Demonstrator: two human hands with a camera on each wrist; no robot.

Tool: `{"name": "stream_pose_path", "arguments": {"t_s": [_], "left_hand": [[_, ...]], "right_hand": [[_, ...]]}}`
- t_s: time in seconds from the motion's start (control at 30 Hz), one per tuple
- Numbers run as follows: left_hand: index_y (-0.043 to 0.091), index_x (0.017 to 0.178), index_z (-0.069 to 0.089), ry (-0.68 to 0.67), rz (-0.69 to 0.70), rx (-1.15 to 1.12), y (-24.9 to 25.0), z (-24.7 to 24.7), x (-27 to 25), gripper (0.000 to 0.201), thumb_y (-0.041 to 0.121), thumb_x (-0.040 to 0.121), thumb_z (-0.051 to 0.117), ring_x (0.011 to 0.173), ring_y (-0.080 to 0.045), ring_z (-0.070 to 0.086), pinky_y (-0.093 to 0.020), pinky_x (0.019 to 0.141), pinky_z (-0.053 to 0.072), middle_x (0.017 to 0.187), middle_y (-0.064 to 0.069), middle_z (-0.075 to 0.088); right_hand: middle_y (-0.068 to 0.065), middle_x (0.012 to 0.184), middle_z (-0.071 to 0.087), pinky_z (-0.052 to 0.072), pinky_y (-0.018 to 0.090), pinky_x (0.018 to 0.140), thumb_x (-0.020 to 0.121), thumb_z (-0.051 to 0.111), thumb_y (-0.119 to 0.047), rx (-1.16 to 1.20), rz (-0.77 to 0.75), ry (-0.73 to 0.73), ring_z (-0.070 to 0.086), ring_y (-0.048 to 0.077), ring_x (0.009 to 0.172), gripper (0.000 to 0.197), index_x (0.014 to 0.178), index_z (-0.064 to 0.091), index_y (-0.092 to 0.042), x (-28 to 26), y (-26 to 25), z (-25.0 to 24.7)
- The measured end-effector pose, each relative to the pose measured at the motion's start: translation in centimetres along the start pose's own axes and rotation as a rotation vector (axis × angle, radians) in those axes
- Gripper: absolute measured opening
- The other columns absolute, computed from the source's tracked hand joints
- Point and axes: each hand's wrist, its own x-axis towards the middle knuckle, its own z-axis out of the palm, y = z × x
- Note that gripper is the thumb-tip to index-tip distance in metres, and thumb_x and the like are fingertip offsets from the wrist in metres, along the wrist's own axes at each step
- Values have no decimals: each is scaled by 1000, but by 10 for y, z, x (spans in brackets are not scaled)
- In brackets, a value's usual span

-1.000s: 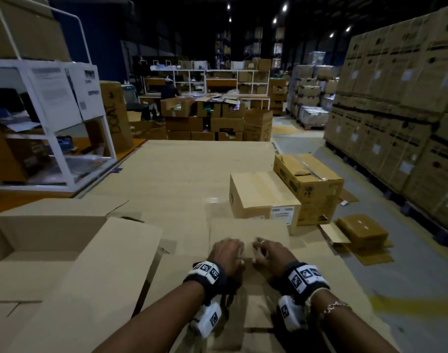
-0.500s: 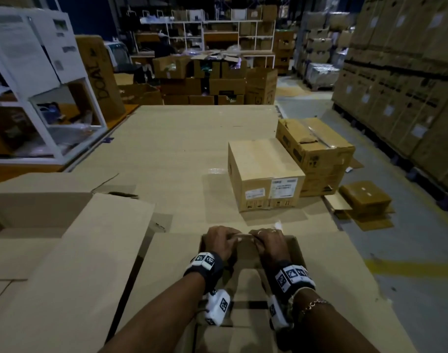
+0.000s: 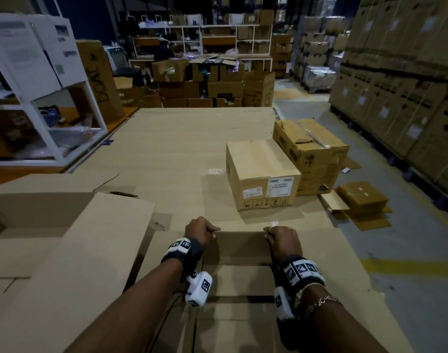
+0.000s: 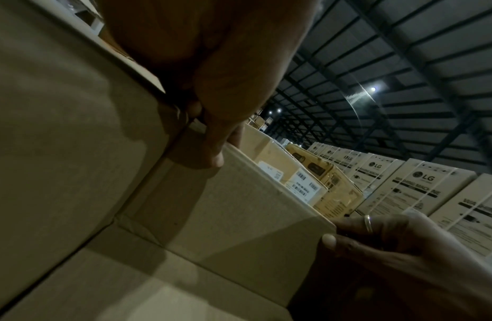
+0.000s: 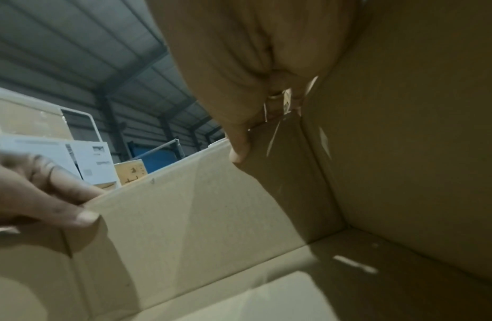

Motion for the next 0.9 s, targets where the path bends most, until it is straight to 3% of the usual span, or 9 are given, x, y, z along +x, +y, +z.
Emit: {"name": "stream_pose_path", "arguments": {"t_s": [0.13, 0.23, 0.33, 0.5, 0.67, 0.77, 0.9], "left_hand": [[24, 106, 80, -6, -19, -1, 4, -3, -2, 23, 15, 85, 80, 106, -22, 70, -20, 81, 48, 108, -6, 77], [22, 108, 80, -41, -22, 14, 7, -11, -6, 26, 13, 84, 80, 109, -21, 69, -19, 82, 47, 111, -5, 77], [15, 117, 76, -87, 30, 52, 17, -28, -20, 32, 7, 87, 74, 116, -23, 66, -26, 95, 50, 119, -7, 74], [24, 129, 68, -21, 48, 51, 10, -66, -59, 57, 28, 76, 88, 121, -23, 63, -28, 97, 47, 127, -4, 70], [26, 137, 61, 112, 25, 104, -24, -87, -122, 57, 33, 84, 81, 132, -25, 52, -30, 106, 39, 143, -4, 57], [22, 144, 53, 76, 22, 98, -42, -77, -159, 61, 35, 89, 75, 125, -23, 56, -25, 93, 42, 143, -6, 54], [22, 143, 52, 76, -7, 142, -55, -60, -201, 71, 55, 83, 73, 131, -25, 50, -34, 109, 41, 141, -8, 54]], "right_hand": [[10, 92, 75, 49, 34, 77, 93, 62, -27, 50, 51, -37, 67, 33, 92, 17, 93, 77, -19, 5, 0, -1], [14, 114, 71, 48, 35, 92, 95, 65, -24, 126, 135, -116, 62, 34, 111, 25, 116, 73, -15, 6, -4, -6], [13, 135, 61, 42, 35, 105, 96, 63, -20, 116, 143, -208, 53, 32, 127, 42, 137, 58, -14, 1, -9, -20], [8, 147, 51, 44, 39, 107, 92, 68, -21, 115, 118, -258, 52, 29, 130, 66, 152, 40, -21, -27, -12, -54], [9, 150, 47, 44, 41, 106, 90, 72, -30, 18, 129, -268, 49, 29, 132, 78, 155, 30, -22, -72, -8, -88], [8, 148, 50, 46, 43, 105, 87, 74, -35, -17, 179, -284, 51, 29, 130, 79, 153, 32, -26, -105, -4, -97], [7, 154, 42, 42, 38, 107, 88, 74, -37, -26, 259, -323, 46, 26, 136, 83, 156, 29, -23, -150, 1, -107]]}}
